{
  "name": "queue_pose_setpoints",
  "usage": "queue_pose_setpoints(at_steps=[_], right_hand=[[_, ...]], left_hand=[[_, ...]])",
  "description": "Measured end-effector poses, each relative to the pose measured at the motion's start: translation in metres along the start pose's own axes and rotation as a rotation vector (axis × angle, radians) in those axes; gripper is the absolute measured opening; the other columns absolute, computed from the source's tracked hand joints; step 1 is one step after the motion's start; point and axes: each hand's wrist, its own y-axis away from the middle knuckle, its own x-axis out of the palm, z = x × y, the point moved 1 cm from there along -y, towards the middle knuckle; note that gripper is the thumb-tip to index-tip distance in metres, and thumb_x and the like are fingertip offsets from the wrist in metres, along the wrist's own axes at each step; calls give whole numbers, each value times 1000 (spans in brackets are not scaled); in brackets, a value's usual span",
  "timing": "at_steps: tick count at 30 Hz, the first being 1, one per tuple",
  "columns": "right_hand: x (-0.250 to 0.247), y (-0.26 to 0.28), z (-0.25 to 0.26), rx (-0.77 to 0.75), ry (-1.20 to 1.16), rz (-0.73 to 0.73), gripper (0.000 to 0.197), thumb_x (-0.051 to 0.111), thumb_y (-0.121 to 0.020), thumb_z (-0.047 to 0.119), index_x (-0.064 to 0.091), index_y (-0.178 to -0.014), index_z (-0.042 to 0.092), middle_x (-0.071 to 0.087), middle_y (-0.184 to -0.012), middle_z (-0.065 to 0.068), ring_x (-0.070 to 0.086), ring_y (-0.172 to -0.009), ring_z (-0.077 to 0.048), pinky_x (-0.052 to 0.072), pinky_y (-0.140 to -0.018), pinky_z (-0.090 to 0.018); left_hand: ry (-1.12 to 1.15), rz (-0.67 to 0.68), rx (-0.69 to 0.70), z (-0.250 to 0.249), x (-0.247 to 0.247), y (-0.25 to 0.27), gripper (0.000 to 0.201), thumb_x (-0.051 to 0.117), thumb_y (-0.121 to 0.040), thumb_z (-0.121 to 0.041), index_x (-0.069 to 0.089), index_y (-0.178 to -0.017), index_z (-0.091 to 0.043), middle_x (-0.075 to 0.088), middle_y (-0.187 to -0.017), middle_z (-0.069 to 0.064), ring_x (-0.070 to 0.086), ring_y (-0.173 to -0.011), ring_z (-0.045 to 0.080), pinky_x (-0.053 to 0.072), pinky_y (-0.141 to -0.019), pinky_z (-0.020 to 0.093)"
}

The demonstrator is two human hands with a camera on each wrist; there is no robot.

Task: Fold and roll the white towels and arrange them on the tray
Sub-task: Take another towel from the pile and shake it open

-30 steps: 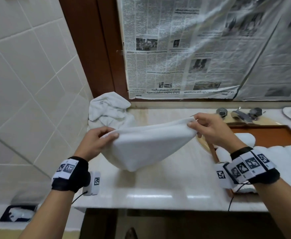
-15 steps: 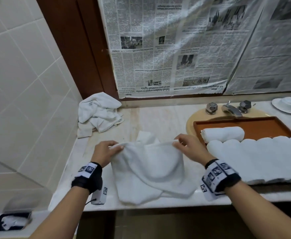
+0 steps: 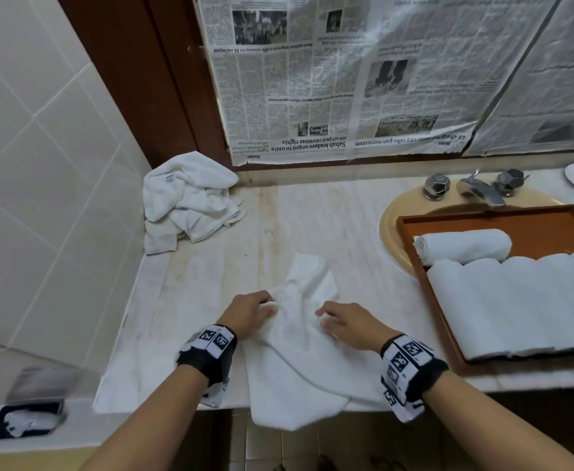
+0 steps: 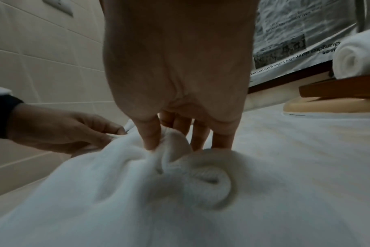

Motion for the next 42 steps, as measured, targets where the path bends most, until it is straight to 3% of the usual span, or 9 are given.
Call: queue_pose_setpoints(at_steps=[7,11,13,17,21,25,29,32,42], right_hand=[[8,68,-3,21,-80,292,16,63,-91,32,66,-96,17,59,-84,8,57,-78,-10,50,-74,-30],[6,90,-4,-34,-199,133,13,64,-92,28,68,-91,16,68,-90,-3,68,-81,-23,59,-80,-40],[10,100,-2,-49,-320,77,14,62,-93,21,67,-93,8,68,-92,-13,67,-85,-31,59,-80,-47],[18,118,15,-99,-467,-9,16,63,-89,24,67,-91,9,66,-84,-10,66,-77,-28,56,-78,-51],[12,131,40,-221,-470,-72,8,61,-94,16,66,-91,12,65,-81,-11,62,-76,-23,53,-73,-43],[-9,142,59,-293,-482,-82,9,59,-97,13,64,-93,7,62,-79,-5,58,-74,-20,49,-70,-36],[-29,148,69,-354,-486,-102,11,58,-96,13,62,-92,4,59,-77,-4,55,-74,-18,46,-71,-37],[-40,150,65,-351,-461,-177,10,60,-91,20,64,-88,11,59,-74,-1,54,-71,-16,45,-71,-38],[-67,158,65,-410,-412,-327,9,60,-97,10,63,-90,4,57,-72,-4,54,-66,-16,48,-65,-34]], left_hand=[[44,266,29,11,25,64,13,61,-94,-37,68,-84,-32,66,-80,-11,55,-72,1,41,-68,21],[278,195,53,3,26,90,16,59,-98,-19,67,-84,-18,73,-78,3,63,-65,6,52,-69,25],[251,177,86,-1,37,97,9,66,-94,-29,68,-93,-20,74,-87,-2,66,-72,5,55,-74,27],[199,246,200,-19,82,119,62,74,-72,-68,61,-119,-30,66,-116,-13,64,-99,1,53,-88,23],[359,207,240,-35,98,135,64,75,-78,-58,51,-134,-36,60,-129,-16,64,-106,2,55,-93,28],[451,20,286,-46,85,140,40,75,-86,-43,62,-123,-37,63,-122,-16,65,-101,4,53,-91,26],[430,-83,345,-67,73,140,6,70,-91,-35,68,-88,-32,67,-81,-12,60,-74,5,48,-73,25],[491,-112,305,-72,73,141,19,64,-90,-44,65,-86,-26,63,-78,2,56,-72,18,48,-73,38],[348,-303,220,-43,82,173,30,62,-93,-45,58,-72,-23,58,-64,-7,49,-60,5,37,-58,22]])
